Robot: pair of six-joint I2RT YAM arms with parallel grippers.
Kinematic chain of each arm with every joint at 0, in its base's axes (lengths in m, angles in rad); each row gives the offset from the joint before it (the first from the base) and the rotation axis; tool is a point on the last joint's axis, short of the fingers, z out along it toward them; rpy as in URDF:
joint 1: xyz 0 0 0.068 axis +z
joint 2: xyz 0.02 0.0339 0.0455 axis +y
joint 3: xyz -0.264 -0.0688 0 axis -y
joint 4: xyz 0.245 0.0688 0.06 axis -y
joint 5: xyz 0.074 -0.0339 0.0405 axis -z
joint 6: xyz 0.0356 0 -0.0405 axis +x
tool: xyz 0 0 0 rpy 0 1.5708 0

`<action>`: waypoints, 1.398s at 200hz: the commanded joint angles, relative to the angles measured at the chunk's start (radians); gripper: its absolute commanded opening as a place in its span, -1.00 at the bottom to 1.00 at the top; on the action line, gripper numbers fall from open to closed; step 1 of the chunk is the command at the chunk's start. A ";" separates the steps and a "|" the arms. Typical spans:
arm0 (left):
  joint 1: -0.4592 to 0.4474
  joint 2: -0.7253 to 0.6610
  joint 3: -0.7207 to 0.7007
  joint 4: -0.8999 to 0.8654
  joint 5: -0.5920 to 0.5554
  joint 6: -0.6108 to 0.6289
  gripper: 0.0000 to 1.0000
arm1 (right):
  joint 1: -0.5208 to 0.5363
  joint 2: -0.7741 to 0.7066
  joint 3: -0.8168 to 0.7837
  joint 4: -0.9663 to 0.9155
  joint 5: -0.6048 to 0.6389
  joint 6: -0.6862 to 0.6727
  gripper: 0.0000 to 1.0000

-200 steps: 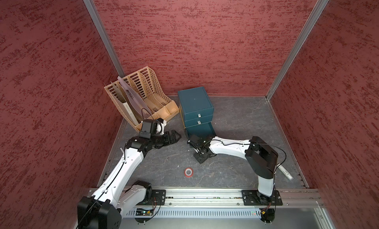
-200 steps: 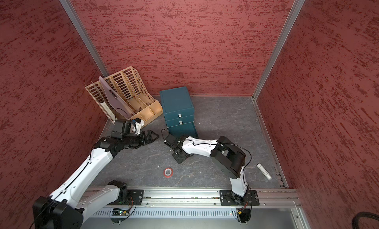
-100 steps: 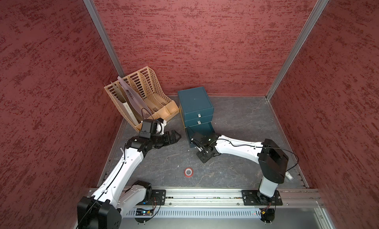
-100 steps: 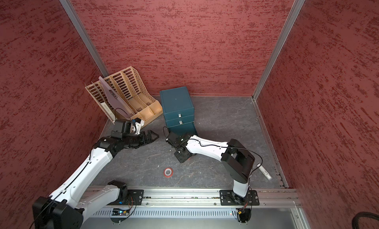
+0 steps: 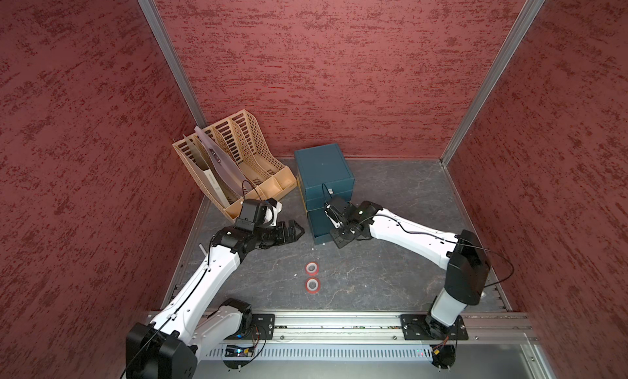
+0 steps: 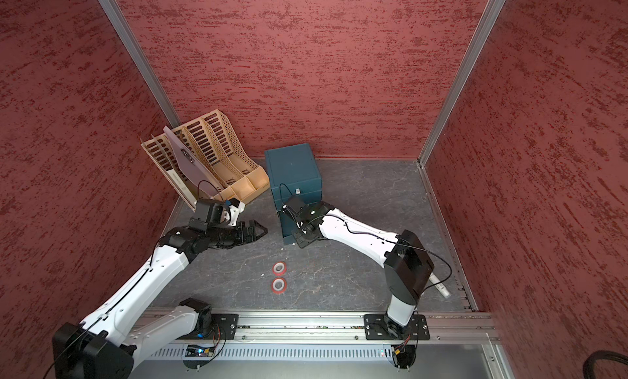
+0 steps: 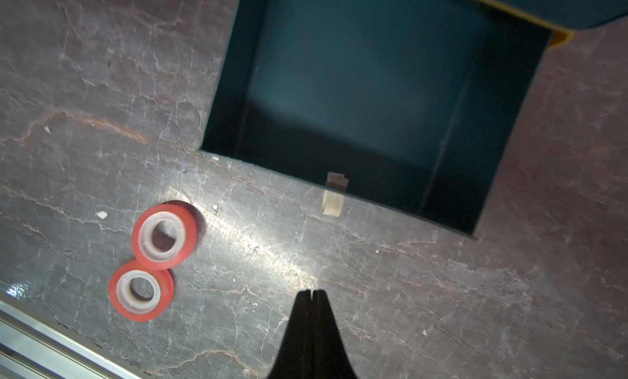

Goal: Place the transparent tape into the drawer according to color
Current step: Pick up the tape at the center of the board.

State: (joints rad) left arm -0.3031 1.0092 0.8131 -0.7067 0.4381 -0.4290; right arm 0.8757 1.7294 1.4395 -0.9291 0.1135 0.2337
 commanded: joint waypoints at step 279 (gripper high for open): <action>0.100 -0.096 -0.181 0.039 -0.134 -0.190 0.99 | 0.356 0.158 -0.127 0.211 -0.042 0.257 0.22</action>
State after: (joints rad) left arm -0.2256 0.9333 0.6338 -0.6907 0.2707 -0.6151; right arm 1.2209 1.8694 1.2682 -0.7418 0.0414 0.4683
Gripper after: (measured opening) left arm 0.996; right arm 0.613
